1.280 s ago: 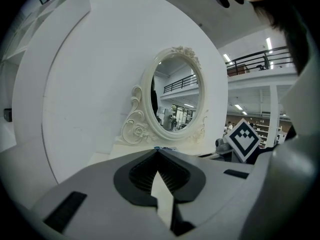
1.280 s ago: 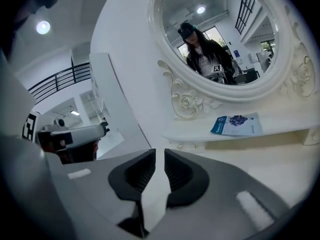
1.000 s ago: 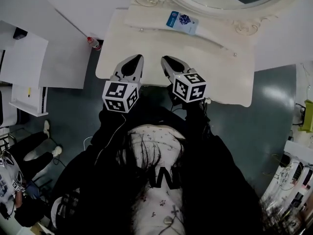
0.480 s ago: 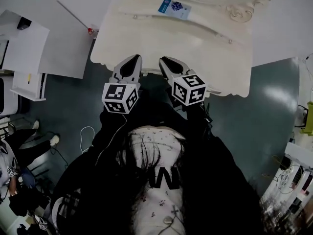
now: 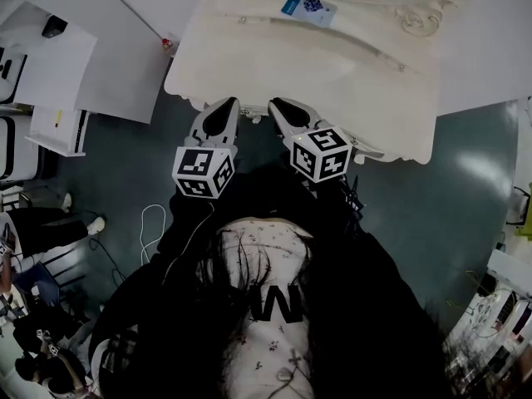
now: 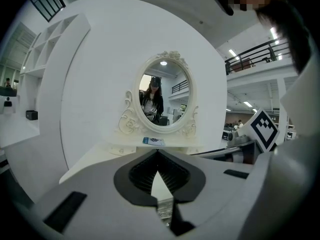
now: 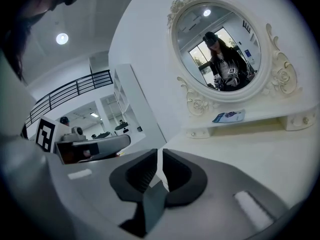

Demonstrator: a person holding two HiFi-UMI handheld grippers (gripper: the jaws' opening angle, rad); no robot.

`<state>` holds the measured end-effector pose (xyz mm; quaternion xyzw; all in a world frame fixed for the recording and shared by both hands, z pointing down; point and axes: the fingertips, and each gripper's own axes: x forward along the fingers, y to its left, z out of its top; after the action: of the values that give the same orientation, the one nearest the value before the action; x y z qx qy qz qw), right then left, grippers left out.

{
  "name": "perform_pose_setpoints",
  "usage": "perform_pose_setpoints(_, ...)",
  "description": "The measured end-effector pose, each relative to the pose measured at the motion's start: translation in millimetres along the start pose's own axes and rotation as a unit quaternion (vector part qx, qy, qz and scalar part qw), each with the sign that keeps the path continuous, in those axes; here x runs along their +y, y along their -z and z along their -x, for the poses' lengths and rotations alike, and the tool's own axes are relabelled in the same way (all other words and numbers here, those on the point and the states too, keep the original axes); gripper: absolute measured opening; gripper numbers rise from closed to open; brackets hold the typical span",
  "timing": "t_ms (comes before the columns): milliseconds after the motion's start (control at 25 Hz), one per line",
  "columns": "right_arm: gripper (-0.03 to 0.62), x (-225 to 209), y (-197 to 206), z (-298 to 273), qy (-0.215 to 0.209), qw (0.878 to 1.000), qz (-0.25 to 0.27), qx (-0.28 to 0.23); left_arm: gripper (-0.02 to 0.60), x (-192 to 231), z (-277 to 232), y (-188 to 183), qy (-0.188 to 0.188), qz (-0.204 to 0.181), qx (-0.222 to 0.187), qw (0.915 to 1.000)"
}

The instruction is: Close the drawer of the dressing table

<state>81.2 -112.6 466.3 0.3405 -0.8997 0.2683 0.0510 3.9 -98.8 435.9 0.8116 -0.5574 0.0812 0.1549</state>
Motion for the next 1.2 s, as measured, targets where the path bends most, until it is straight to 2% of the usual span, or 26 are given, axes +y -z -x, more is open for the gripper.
perform_pose_setpoints(360, 0.042, 40.4, 18.7, -15.4, -0.003, 0.999, 0.032, 0.020, 0.000, 23.5, 43.1, 15.0, -0.011, -0.003, 0.014, 0.9998)
perform_pose_setpoints(600, 0.041, 93.3, 37.5, -27.5, -0.004, 0.999, 0.039, 0.025, 0.000, 53.4, 91.5, 28.1, -0.012, 0.003, 0.017, 0.9998)
perform_pose_setpoints(1200, 0.041, 209.7, 100.9, -18.2, 0.049, 0.998, 0.038, -0.005, 0.000, 83.3, 204.2, 67.8, 0.061, -0.014, 0.026, 0.9977)
